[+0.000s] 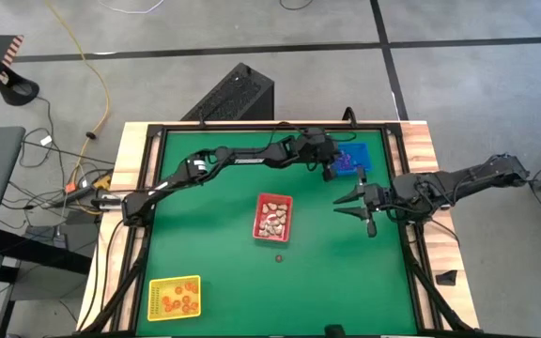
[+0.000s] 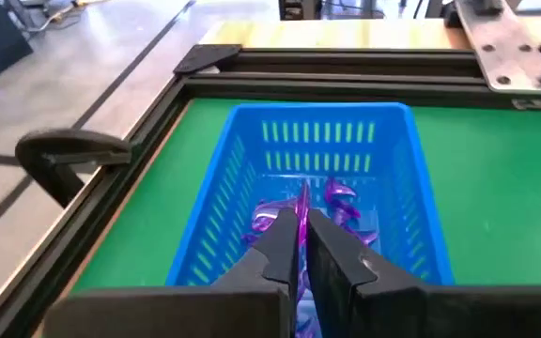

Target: Sort Halloween decoration

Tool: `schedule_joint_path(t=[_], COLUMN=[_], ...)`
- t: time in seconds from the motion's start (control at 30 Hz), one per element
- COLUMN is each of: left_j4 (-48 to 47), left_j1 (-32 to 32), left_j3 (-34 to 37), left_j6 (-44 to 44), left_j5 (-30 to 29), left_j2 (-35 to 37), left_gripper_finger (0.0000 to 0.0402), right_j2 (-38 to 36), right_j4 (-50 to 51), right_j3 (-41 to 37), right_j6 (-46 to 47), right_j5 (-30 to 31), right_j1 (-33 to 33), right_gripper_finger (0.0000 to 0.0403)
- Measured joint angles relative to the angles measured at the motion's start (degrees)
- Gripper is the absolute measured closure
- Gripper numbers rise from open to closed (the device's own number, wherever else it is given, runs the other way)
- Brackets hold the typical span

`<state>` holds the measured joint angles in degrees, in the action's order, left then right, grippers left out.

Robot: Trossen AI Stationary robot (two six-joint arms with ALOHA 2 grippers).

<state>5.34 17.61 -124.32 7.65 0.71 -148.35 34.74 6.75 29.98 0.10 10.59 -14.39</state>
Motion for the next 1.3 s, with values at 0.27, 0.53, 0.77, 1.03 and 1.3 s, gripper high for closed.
schedule_joint_path(t=[0.27, 0.53, 0.77, 1.03, 1.3], left_j4=[-1.0, -23.9, -49.9, -72.2, -80.2], left_j1=[-1.0, -3.4, -7.6, -13.9, -27.4], left_j3=[0.0, -7.7, -9.6, -9.5, -9.5], left_j6=[6.4, 10.2, 13.1, 3.6, -2.7], left_j5=[-0.1, -12.3, -21.5, -25.8, -18.0], left_j2=[0.5, 2.3, 12.1, 23.8, 28.2], left_gripper_finger=[0.0324, 0.0259, 0.026, 0.0274, 0.0276], right_j2=[0.0, -0.1, -0.1, 0.3, 1.9], right_j4=[0.5, -1.2, -2.4, -5.0, -6.3], right_j3=[0.0, 0.0, 0.0, 0.1, 0.1], right_j6=[-0.1, 0.3, 0.0, -0.1, 1.4], right_j5=[0.0, 0.0, 0.0, 0.0, 0.0], right_j1=[0.0, -0.4, -2.5, -4.6, -4.8], right_gripper_finger=[0.0284, 0.0284, 0.0284, 0.0284, 0.0284])
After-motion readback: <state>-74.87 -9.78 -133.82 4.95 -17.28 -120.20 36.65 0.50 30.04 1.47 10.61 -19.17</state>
